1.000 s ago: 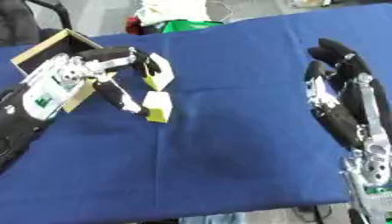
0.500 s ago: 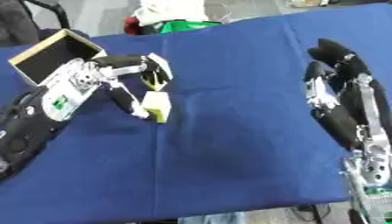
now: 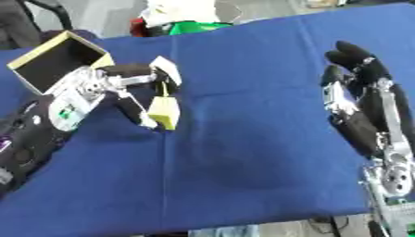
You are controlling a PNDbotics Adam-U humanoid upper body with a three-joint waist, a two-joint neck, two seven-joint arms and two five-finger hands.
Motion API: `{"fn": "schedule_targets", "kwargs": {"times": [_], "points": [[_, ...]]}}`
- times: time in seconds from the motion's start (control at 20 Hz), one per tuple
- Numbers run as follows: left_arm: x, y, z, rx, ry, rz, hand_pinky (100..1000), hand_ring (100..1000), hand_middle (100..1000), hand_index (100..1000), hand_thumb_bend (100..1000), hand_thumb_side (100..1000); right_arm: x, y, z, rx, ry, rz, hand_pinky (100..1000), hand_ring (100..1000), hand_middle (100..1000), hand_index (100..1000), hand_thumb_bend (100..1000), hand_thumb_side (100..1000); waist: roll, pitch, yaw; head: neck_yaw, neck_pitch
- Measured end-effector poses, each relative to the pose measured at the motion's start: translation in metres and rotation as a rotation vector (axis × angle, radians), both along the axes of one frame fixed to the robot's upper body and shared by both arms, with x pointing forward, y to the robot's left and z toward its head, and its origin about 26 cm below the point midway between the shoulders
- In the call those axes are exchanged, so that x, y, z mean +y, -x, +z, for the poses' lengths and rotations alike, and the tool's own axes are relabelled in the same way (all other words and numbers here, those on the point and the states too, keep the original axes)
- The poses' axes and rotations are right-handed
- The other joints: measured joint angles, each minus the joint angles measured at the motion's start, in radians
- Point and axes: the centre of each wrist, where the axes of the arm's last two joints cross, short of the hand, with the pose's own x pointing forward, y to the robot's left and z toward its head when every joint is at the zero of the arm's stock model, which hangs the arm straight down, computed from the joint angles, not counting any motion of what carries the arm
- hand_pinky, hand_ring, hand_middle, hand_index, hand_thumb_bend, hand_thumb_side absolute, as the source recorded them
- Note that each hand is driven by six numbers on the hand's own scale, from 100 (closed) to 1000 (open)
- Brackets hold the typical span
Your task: Pick up objects on the table and place them in the box.
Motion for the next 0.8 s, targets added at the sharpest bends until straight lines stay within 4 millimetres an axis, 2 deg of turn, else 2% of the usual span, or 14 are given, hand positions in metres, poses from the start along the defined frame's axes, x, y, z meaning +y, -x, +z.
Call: {"fn": "schedule_targets", "kwargs": {"times": [0.15, 0.2, 0.4, 0.6, 0.8], "points": [[0.001, -0.001, -0.002, -0.001, -0.008, 0.002, 706, 626, 610, 794, 411, 136, 0.0, 0.0, 0.0, 0.0, 0.0, 0.0, 751, 864, 747, 873, 100, 524, 0.001, 0.0, 0.0, 0.0, 0.0], [0.001, -0.001, -0.003, -0.002, -0.011, 0.002, 692, 605, 584, 781, 356, 100, 0.0, 0.0, 0.0, 0.0, 0.0, 0.0, 751, 864, 746, 873, 100, 524, 0.001, 0.0, 0.0, 0.0, 0.0], [0.003, -0.001, -0.004, -0.009, -0.02, 0.0, 617, 533, 504, 734, 221, 100, 0.0, 0.0, 0.0, 0.0, 0.0, 0.0, 751, 864, 747, 873, 100, 525, 0.001, 0.0, 0.0, 0.0, 0.0], [0.007, 0.001, 0.01, -0.05, -0.019, -0.012, 623, 532, 499, 729, 214, 100, 0.0, 0.0, -0.001, 0.002, 0.0, -0.001, 751, 864, 746, 873, 100, 524, 0.002, 0.0, 0.001, -0.001, 0.0], [0.025, 0.004, 0.041, -0.121, -0.007, 0.003, 627, 534, 502, 731, 223, 100, -0.001, 0.001, -0.002, 0.008, 0.0, -0.003, 751, 864, 746, 873, 100, 524, 0.005, -0.003, 0.006, -0.002, 0.0]]}}
